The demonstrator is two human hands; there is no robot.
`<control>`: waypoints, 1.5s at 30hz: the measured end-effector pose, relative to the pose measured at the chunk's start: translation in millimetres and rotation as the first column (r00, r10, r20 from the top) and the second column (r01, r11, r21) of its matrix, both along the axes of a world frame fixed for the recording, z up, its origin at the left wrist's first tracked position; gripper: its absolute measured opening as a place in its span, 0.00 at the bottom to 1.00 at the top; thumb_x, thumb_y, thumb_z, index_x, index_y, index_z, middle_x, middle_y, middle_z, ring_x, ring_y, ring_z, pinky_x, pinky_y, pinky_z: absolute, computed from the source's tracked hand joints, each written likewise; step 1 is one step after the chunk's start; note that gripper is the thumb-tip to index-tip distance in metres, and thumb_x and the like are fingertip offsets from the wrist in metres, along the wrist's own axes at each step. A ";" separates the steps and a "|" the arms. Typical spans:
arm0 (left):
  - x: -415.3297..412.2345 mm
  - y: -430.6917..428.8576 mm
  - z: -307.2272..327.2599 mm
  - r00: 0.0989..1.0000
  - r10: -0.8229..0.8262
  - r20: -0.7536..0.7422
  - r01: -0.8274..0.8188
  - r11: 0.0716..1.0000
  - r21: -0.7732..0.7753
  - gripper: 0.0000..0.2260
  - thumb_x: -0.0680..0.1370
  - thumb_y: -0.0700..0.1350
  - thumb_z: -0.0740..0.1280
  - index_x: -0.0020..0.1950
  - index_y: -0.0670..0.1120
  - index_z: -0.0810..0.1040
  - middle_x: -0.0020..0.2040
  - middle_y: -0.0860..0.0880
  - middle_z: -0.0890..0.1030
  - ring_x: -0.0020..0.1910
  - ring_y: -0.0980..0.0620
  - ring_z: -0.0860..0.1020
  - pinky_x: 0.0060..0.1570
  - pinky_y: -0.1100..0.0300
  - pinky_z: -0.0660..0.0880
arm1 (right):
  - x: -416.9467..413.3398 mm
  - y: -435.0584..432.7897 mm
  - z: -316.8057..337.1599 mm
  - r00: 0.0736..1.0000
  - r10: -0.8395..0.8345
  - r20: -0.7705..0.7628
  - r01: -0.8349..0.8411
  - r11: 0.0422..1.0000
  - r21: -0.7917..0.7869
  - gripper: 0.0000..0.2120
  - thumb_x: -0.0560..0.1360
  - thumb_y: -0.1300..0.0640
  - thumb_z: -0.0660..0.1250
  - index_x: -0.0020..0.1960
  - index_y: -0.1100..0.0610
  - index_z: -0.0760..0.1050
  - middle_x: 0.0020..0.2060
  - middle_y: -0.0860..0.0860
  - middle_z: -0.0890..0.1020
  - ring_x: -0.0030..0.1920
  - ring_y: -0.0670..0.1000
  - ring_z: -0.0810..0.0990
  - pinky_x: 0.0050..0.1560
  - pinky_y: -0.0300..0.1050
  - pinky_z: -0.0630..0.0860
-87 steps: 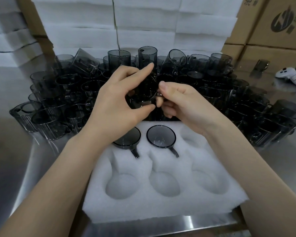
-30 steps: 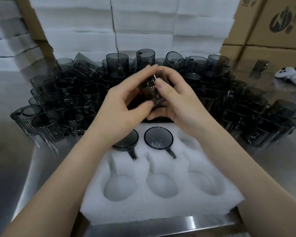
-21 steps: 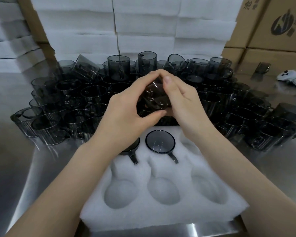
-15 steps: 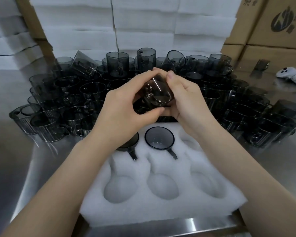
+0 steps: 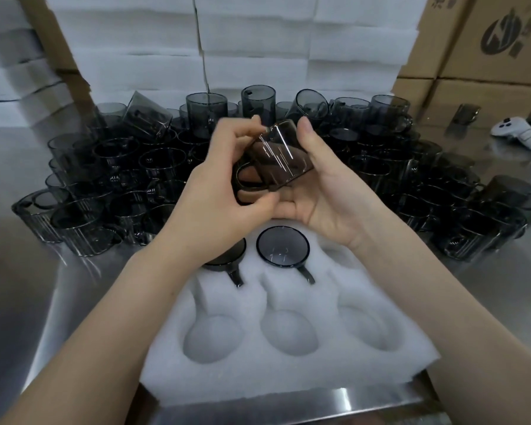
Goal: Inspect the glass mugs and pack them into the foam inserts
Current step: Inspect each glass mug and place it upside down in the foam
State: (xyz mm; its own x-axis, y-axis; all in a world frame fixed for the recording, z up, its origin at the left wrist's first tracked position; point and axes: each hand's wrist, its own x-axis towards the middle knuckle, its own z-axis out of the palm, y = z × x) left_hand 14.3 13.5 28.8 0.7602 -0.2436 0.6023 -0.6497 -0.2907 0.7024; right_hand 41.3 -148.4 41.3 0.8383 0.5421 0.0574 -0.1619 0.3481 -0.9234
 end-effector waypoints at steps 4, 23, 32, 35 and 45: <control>-0.9 -1.9 1.4 0.995 0.093 0.046 -0.096 0.993 0.067 0.29 0.70 0.44 0.73 0.68 0.54 0.66 0.64 0.62 0.74 0.65 0.67 0.72 0.63 0.72 0.66 | -0.4 5.1 -2.1 0.970 -0.209 0.120 0.216 0.975 -0.051 0.23 0.81 0.41 0.55 0.58 0.57 0.79 0.50 0.59 0.85 0.47 0.59 0.85 0.39 0.48 0.81; -0.7 -1.4 0.4 0.989 0.145 0.039 -0.147 0.988 0.054 0.29 0.70 0.33 0.71 0.61 0.59 0.66 0.61 0.59 0.77 0.57 0.69 0.76 0.52 0.75 0.71 | 0.7 -1.3 -4.3 0.985 0.172 -0.023 -0.172 0.985 0.009 0.29 0.76 0.36 0.57 0.66 0.56 0.73 0.59 0.60 0.80 0.59 0.60 0.80 0.56 0.58 0.78; -4.8 -5.3 3.8 0.975 0.159 0.156 -0.181 0.974 0.136 0.38 0.69 0.43 0.78 0.76 0.45 0.64 0.73 0.49 0.70 0.73 0.57 0.67 0.72 0.60 0.64 | -1.5 2.8 -7.6 0.980 -0.089 0.179 0.082 0.996 0.045 0.17 0.75 0.57 0.67 0.62 0.61 0.75 0.52 0.58 0.81 0.52 0.57 0.82 0.53 0.53 0.79; -6.4 -7.5 5.8 0.970 0.190 0.149 -0.210 0.969 0.131 0.36 0.70 0.42 0.77 0.75 0.46 0.66 0.73 0.50 0.71 0.72 0.57 0.68 0.71 0.61 0.65 | -2.2 5.6 -9.5 0.970 -0.140 0.197 0.134 0.990 0.046 0.18 0.76 0.55 0.68 0.63 0.61 0.75 0.52 0.58 0.82 0.53 0.58 0.82 0.51 0.53 0.79; -7.3 -3.5 10.9 0.983 0.121 0.138 -0.140 0.981 0.137 0.35 0.68 0.42 0.79 0.72 0.46 0.69 0.66 0.53 0.75 0.66 0.56 0.73 0.67 0.55 0.70 | -0.6 3.4 -11.2 0.972 -0.141 0.187 0.135 0.990 0.048 0.16 0.73 0.52 0.72 0.58 0.57 0.80 0.52 0.59 0.83 0.51 0.59 0.83 0.46 0.53 0.81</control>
State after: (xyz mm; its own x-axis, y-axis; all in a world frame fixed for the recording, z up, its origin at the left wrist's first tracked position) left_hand 7.0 10.1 39.6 0.7100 -0.2396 0.6622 -0.6812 -0.4721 0.5595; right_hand 40.7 -145.0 30.1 0.8769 0.4168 0.2393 0.0669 0.3874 -0.9195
